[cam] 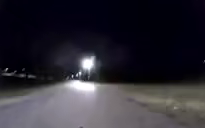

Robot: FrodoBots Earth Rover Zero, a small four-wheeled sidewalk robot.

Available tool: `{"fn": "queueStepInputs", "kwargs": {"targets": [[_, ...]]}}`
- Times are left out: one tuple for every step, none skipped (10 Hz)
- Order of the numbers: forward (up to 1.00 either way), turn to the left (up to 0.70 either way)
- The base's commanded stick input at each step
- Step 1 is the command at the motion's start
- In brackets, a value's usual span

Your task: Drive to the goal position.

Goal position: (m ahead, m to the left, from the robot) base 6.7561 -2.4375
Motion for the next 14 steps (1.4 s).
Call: {"fn": "queueStepInputs", "kwargs": {"targets": [[1.00, 0.03], [1.00, 0.03], [1.00, 0.03], [1.00, 0.03], [1.00, 0.03], [1.00, 0.03], [1.00, 0.05], [1.00, 0.05], [1.00, 0.04], [1.00, 0.03], [1.00, 0.05], [1.00, 0.08], [1.00, 0.11], [1.00, 0.14]]}}
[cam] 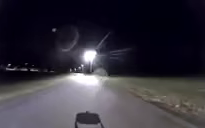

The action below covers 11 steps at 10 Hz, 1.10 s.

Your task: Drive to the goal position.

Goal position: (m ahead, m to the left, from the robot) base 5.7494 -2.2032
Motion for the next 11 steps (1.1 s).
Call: {"fn": "queueStepInputs", "kwargs": {"targets": [[1.00, 0.17], [1.00, 0.17], [1.00, 0.16], [1.00, 0.15], [1.00, 0.13], [1.00, 0.12], [1.00, 0.11], [1.00, 0.09], [1.00, 0.08], [1.00, 0.06], [1.00, 0.05]]}}
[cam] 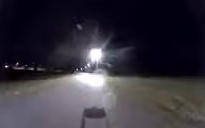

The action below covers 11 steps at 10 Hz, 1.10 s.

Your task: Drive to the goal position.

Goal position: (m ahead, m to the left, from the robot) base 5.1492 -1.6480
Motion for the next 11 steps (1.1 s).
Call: {"fn": "queueStepInputs", "kwargs": {"targets": [[1.00, 0.05], [1.00, 0.05], [1.00, 0.05], [1.00, 0.05], [1.00, 0.05], [1.00, 0.04], [1.00, 0.03], [1.00, 0.03], [1.00, 0.03], [1.00, 0.03], [1.00, 0.02]]}}
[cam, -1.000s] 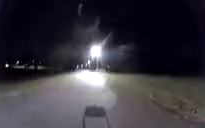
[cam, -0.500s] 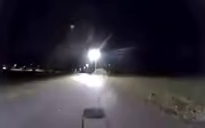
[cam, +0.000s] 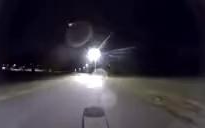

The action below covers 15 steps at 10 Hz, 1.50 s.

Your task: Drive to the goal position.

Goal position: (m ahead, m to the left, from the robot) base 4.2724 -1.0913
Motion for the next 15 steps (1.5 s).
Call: {"fn": "queueStepInputs", "kwargs": {"targets": [[1.00, 0.02], [1.00, 0.03], [1.00, 0.06], [1.00, 0.09], [1.00, 0.09], [1.00, 0.08], [1.00, 0.07], [1.00, 0.06], [1.00, 0.05], [1.00, 0.04], [1.00, 0.04], [1.00, 0.04], [1.00, 0.05], [1.00, 0.06], [1.00, 0.07]]}}
